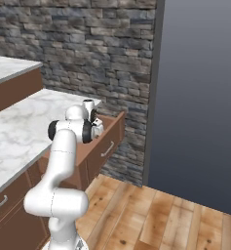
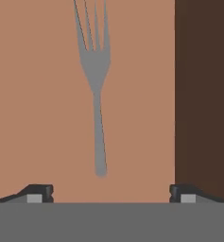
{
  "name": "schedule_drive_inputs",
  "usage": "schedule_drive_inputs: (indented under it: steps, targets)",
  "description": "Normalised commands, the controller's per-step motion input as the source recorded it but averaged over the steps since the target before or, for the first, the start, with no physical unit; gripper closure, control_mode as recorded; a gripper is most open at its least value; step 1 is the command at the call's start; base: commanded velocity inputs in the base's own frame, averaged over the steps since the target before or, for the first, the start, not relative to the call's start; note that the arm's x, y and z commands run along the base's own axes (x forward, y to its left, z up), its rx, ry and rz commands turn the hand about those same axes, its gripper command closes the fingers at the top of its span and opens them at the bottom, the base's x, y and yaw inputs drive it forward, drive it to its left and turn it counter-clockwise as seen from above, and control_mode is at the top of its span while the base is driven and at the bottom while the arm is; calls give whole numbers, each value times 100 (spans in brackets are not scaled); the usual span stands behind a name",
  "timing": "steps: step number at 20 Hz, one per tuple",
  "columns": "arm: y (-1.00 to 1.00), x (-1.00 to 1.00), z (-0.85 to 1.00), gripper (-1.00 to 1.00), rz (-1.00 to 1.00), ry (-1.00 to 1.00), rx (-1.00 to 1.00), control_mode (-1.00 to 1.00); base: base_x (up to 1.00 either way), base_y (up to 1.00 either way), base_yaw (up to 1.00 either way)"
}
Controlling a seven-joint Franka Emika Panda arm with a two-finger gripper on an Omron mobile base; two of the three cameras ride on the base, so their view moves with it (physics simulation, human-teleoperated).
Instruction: Pick up the metallic utensils from the counter and place them in the open drawer. Make sure not to pick up any wooden utensils.
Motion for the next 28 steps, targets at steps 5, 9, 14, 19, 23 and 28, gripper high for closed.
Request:
schedule_drive_inputs:
  steps: [5, 9, 14, 19, 23, 28]
  targets:
    - [-40, -11, -30, -100, -5, 1, -9, -100, 0, 0, 0]
    - [-44, -13, -26, -100, -3, 0, -10, -100, 0, 0, 0]
    - [-66, -16, -3, -100, -1, 0, -3, -100, 0, 0, 0]
    - [-80, -18, 6, -100, 0, 0, 0, -100, 0, 0, 0]
    - [-69, -19, 1, -100, 0, 0, 0, -100, 0, 0, 0]
    - [-24, -28, 0, -100, 0, 0, 0, -100, 0, 0, 0]
